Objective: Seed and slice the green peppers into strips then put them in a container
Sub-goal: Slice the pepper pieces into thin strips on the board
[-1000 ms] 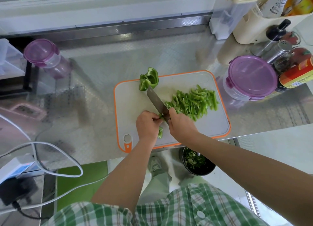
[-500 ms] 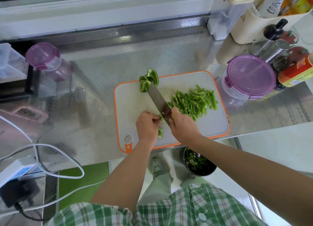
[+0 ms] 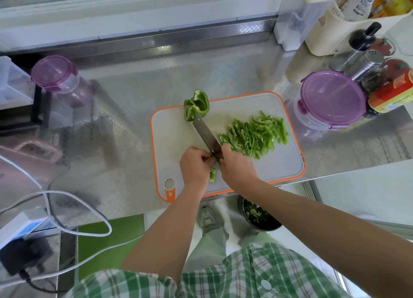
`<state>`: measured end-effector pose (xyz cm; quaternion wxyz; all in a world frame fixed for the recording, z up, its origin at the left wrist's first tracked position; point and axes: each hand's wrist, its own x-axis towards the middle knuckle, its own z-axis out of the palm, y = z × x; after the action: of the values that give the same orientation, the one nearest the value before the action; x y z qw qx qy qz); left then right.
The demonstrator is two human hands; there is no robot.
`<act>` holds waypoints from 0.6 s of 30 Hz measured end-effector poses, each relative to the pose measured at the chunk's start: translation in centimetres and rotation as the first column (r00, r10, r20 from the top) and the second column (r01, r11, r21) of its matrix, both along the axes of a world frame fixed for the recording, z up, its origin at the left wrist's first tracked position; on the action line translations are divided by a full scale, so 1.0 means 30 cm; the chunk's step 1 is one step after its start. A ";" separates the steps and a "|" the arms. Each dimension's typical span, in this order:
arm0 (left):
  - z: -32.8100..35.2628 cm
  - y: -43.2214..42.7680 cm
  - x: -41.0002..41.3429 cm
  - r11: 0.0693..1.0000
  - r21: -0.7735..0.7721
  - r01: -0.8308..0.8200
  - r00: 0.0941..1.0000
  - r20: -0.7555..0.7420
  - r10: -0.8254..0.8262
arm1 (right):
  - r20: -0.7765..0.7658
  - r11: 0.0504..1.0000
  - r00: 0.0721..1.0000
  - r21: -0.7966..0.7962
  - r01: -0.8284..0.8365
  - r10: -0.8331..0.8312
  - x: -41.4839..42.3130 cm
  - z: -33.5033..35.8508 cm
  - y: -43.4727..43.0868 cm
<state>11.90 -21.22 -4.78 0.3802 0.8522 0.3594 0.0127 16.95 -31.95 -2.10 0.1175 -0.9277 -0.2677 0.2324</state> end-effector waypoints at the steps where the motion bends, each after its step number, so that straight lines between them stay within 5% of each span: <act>1: 0.001 0.000 0.000 1.000 -0.003 -0.002 1.000 0.002 0.002 | 0.001 1.000 1.000 0.006 0.000 0.000 0.002 -0.005 -0.002; 18: -0.009 0.000 0.003 1.000 0.003 -0.011 1.000 -0.008 0.011 | -0.015 0.999 1.000 0.033 -0.016 0.016 0.004 0.005 -0.032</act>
<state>11.99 -21.21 -5.07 0.3775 0.8508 0.3655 0.0116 17.07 -32.92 -1.95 0.1328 -0.9216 -0.2781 0.2361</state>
